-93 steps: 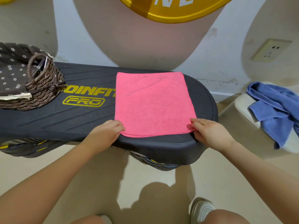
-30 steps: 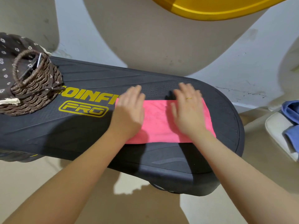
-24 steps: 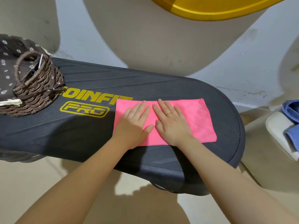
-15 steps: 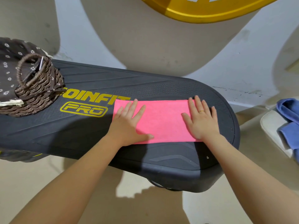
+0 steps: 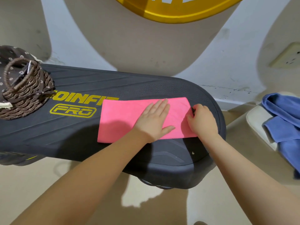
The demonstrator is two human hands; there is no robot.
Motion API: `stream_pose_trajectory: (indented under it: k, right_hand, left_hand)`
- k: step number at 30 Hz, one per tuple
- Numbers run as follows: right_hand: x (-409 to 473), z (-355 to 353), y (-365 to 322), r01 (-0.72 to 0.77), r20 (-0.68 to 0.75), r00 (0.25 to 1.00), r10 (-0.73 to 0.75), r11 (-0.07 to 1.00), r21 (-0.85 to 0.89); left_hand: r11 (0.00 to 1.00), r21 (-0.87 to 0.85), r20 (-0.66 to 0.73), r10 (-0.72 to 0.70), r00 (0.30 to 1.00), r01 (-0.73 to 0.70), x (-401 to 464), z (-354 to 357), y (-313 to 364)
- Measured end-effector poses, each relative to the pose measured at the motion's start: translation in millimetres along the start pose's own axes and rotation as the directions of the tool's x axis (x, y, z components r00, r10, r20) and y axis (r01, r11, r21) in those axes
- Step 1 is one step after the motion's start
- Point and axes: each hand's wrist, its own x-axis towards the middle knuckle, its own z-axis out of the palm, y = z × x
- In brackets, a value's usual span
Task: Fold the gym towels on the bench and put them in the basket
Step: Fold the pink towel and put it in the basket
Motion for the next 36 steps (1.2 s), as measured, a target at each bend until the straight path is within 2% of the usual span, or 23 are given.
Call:
stream_pose_trajectory:
  k: [2,4,7,9,11,13,15,16,19,21,23,26,28,29,32,34,36]
  right_hand:
    - [0,-1,-1,-0.059,0.031,0.998,0.057,0.994,0.087]
    - [1,-1,-1,-0.116,0.081,0.991,0.106,0.983,0.14]
    - [4,-4,-4,-0.211,0.187,0.968,0.165,0.943,0.258]
    - [6,-10,-7,-0.309,0.325,0.928,0.182,0.865,0.396]
    - [3,-18,-11,-0.441,0.466,0.863,0.196,0.744,0.503]
    - [0,-22,-14,-0.456,0.479,0.86,0.176,0.685,0.569]
    - [-3,-21,-22,-0.351,0.389,0.914,0.119,0.715,0.605]
    - [-5,-20,-29,-0.277,0.346,0.936,0.065,0.744,0.608]
    - [-15,-15,-54,-0.037,0.264,0.955,-0.132,0.832,0.553]
    - [-23,-9,-73,0.118,0.229,0.951,-0.208,0.928,0.354]
    - [-31,0,-88,0.197,0.232,0.944,-0.234,0.965,0.172]
    - [-39,19,-105,0.285,0.25,0.926,-0.283,0.958,0.032]
    - [-44,31,-113,0.323,0.258,0.912,-0.319,0.946,0.028]
    - [-45,36,-116,0.335,0.269,0.903,-0.334,0.941,0.042]
    - [-47,45,-116,0.435,0.304,0.852,-0.426,0.9,0.04]
    - [-45,45,-112,0.535,0.182,0.839,-0.512,0.838,-0.107]
    - [-41,47,-106,0.598,0.059,0.797,-0.601,0.773,-0.212]
  left_hand:
    - [0.999,-0.04,0.014,0.01,1.0,-0.009,5,2,11]
    - [0.996,-0.08,0.033,-0.046,0.998,0.049,9,6,15]
    - [0.995,-0.029,0.061,-0.095,0.994,0.097,11,14,15]
    - [0.995,-0.022,0.071,-0.098,0.993,0.099,14,18,13]
    - [0.994,-0.053,0.085,-0.086,0.993,0.091,14,20,10]
    - [0.991,-0.128,0.084,-0.039,0.996,0.05,13,16,4]
    - [0.959,-0.283,0.0,0.01,1.0,-0.009,7,9,-6]
    - [0.941,-0.335,-0.105,0.014,0.994,-0.048,1,5,-11]
    - [0.931,-0.345,-0.413,-0.034,0.91,-0.122,-18,4,-26]
    - [0.819,-0.568,-0.383,-0.169,0.908,-0.087,-31,-1,-29]
    - [0.622,-0.783,-0.266,-0.31,0.913,-0.017,-38,-3,-32]
    - [0.423,-0.905,-0.219,-0.378,0.899,-0.043,-45,-3,-40]
    - [0.357,-0.934,-0.133,-0.397,0.908,0.02,-46,-3,-46]
    - [0.364,-0.928,-0.079,-0.405,0.911,0.081,-45,-2,-49]
    - [0.502,-0.825,0.006,-0.451,0.893,0.259,-41,-1,-60]
    - [0.603,-0.745,0.002,-0.426,0.905,0.286,-39,-1,-64]
    - [0.663,-0.686,0.019,-0.397,0.918,0.301,-38,-5,-65]
